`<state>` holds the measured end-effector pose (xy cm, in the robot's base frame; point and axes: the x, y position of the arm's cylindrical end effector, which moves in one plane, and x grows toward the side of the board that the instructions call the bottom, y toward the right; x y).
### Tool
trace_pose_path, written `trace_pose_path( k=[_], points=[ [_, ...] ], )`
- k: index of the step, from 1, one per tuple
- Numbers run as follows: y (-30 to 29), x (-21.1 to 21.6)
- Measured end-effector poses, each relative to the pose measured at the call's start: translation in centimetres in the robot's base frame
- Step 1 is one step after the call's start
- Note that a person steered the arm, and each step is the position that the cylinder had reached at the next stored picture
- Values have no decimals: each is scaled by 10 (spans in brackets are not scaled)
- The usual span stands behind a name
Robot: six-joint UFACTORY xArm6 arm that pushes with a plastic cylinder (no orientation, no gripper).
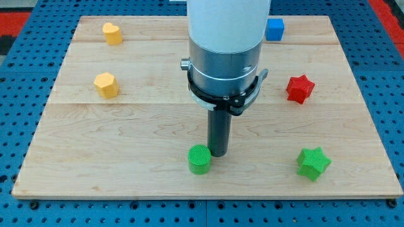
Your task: Place the blue triangle below the yellow hexagon
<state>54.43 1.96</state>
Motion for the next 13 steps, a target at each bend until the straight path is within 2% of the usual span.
trace_pose_path(
  k=[2, 3, 5, 6, 7, 8, 9, 10, 11, 12, 13],
  points=[
    [105, -64],
    [96, -112],
    [47, -135],
    [1, -136],
    [40, -148],
    [1, -170],
    [-92, -164],
    [-185, -129],
    [-184, -98],
    [-171, -145],
    [-118, -147]
  ],
)
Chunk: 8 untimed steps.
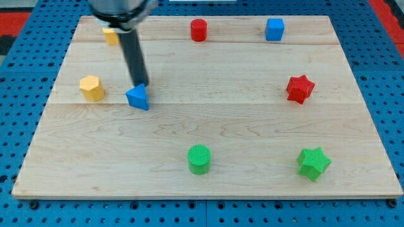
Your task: Place the blue triangle below the yellow hexagon
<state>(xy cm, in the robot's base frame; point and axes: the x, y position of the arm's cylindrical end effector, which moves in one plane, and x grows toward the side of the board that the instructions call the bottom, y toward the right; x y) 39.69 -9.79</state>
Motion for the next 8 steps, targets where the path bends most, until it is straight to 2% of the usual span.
trace_pose_path(
  k=[1, 2, 3, 4, 5, 6, 7, 8],
  points=[
    [9, 43],
    [-38, 76],
    [9, 73],
    [14, 33],
    [-51, 24],
    [-81, 75],
    [-84, 113],
    [-84, 137]
  ],
)
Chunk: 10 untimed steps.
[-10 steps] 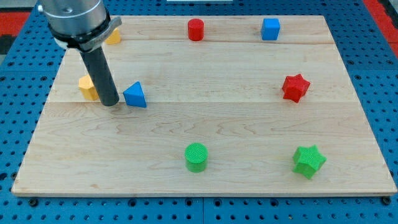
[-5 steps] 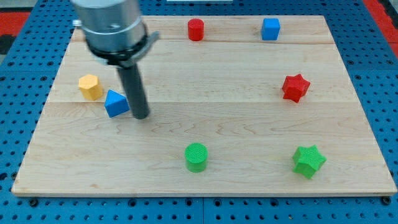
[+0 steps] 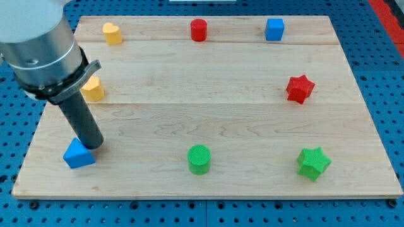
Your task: Place the blue triangle below the yellow hexagon
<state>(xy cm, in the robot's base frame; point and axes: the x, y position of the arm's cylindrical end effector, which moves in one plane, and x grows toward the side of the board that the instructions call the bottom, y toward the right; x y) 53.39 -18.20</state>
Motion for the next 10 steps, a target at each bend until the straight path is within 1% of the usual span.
trace_pose_path(
  k=[1, 2, 3, 4, 6, 7, 8, 9, 10],
  points=[
    [5, 0],
    [66, -1],
    [103, -1],
    [117, -1],
    [121, -1],
    [141, -2],
    [175, -10],
    [239, -17],
    [315, -21]
  ],
)
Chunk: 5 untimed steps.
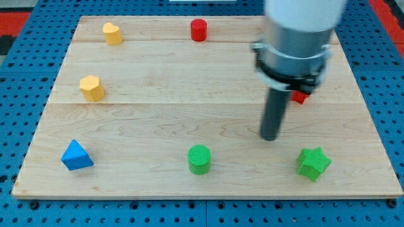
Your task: Place the blue triangle below the yellow hexagon
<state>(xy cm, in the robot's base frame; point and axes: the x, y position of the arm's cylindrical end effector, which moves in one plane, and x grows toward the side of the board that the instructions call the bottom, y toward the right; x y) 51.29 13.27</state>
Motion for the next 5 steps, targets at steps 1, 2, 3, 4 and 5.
trace_pose_path(
  k=[1, 2, 3, 4, 5],
  points=[
    [93, 0],
    [192, 0],
    [210, -1],
    [212, -2],
    [212, -2]
  ],
)
